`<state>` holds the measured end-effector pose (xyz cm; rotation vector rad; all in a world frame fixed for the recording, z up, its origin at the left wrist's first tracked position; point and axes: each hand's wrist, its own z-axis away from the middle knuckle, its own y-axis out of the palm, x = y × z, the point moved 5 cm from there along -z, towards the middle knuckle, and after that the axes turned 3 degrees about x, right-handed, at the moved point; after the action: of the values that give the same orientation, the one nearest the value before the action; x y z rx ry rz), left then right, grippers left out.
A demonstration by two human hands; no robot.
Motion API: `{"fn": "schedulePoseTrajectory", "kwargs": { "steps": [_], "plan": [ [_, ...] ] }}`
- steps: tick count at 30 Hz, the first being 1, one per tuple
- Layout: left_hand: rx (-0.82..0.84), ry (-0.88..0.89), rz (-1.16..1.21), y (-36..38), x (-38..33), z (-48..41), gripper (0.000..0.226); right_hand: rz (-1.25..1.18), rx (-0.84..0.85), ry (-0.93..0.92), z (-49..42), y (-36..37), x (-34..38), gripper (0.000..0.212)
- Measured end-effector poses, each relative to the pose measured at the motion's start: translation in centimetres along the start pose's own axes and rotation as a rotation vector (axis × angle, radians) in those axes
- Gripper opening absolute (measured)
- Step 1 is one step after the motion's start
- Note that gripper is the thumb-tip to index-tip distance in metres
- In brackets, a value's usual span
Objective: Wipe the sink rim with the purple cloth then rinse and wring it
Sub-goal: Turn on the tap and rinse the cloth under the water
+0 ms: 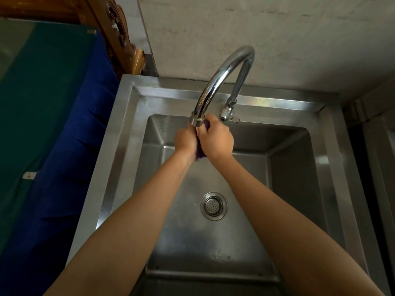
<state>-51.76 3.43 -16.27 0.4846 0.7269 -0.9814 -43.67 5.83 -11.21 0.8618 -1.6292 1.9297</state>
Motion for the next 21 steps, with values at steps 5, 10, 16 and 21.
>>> {"fn": "schedulePoseTrajectory", "kwargs": {
  "steps": [5, 10, 16, 21],
  "plan": [
    [-0.109, 0.196, -0.242, -0.3, 0.0, 0.3, 0.045, 0.050, 0.014, 0.105, -0.8, -0.2, -0.5, 0.036],
    [-0.236, 0.381, -0.529, -0.4, -1.1, 1.5, 0.042, -0.145, 0.204, 0.357, -1.9, 0.8, -2.3, 0.033],
    [-0.073, 0.301, -0.452, -1.1, -0.5, 0.8, 0.033, -0.326, 0.412, 0.550, -2.6, 1.8, -3.5, 0.048],
    [0.160, 0.057, -0.045, -2.3, 1.2, -1.0, 0.062, -0.473, 0.512, 0.375, -2.2, 0.9, -3.8, 0.043]
  ]
}}
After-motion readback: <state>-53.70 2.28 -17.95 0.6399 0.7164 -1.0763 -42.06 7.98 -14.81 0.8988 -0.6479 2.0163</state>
